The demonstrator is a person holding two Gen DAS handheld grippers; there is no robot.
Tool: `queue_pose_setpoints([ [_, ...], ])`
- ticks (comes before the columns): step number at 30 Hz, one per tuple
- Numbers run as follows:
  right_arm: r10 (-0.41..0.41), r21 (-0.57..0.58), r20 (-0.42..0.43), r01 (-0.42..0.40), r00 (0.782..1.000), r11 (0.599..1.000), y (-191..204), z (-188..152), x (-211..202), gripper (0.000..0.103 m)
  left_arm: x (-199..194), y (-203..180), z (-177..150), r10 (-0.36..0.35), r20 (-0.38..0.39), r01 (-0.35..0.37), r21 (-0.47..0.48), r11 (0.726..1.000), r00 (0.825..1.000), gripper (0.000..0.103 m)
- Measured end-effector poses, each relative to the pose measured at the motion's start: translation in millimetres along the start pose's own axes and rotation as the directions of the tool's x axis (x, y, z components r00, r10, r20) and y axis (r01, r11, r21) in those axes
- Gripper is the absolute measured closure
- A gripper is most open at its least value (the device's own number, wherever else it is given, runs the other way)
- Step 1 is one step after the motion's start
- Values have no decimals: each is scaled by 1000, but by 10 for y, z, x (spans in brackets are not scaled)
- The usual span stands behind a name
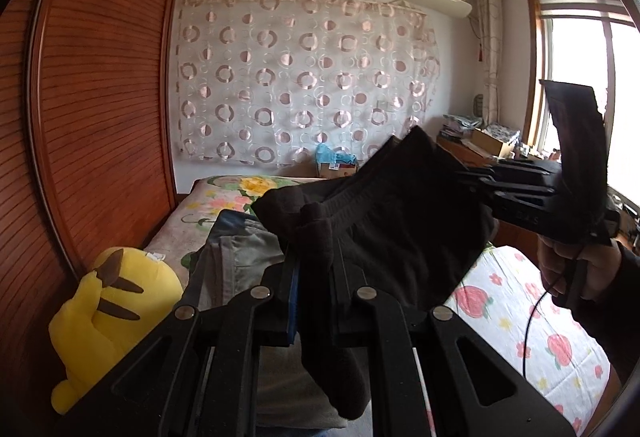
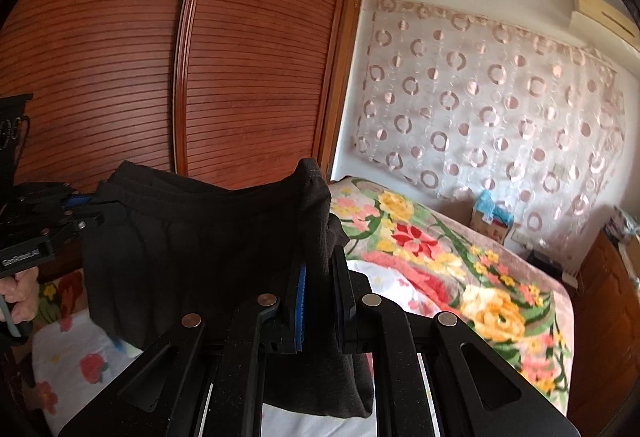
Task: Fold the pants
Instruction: 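Lift the folded pants with both tools and carry them to the jeans stack, then lower the pants onto the jeans stack and open both tools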
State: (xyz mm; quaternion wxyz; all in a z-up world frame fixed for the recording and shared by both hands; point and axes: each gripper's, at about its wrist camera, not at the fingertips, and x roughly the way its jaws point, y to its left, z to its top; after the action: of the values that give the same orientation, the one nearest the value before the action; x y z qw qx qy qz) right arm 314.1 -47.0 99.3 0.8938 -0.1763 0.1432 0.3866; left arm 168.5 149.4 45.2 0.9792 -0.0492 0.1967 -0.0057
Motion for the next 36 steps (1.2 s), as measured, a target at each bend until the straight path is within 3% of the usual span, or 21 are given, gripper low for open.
queue_pose_setpoints([
  [11, 84, -99, -40, -87, 996, 991, 95, 288, 750, 92, -137, 154, -177, 61, 12, -60, -93, 994, 998, 91],
  [17, 114, -110, -77, -122, 990, 986, 167, 328, 1136, 92, -87, 264, -377, 114, -23, -116, -145, 983, 993, 91],
  [25, 128, -118, -87, -138, 988, 983, 256, 353, 1314, 92, -87, 302, -541, 155, -34, -159, -176, 972, 987, 90],
  [30, 112, -36, -77, -115, 991, 993, 133, 303, 1274, 77, 22, 367, -640, 182, -82, -195, -199, 960, 980, 88],
  [36, 129, 9, -105, -129, 986, 992, -122, 95, 1141, 74, 29, 353, -666, 194, -90, -208, -192, 959, 977, 75],
])
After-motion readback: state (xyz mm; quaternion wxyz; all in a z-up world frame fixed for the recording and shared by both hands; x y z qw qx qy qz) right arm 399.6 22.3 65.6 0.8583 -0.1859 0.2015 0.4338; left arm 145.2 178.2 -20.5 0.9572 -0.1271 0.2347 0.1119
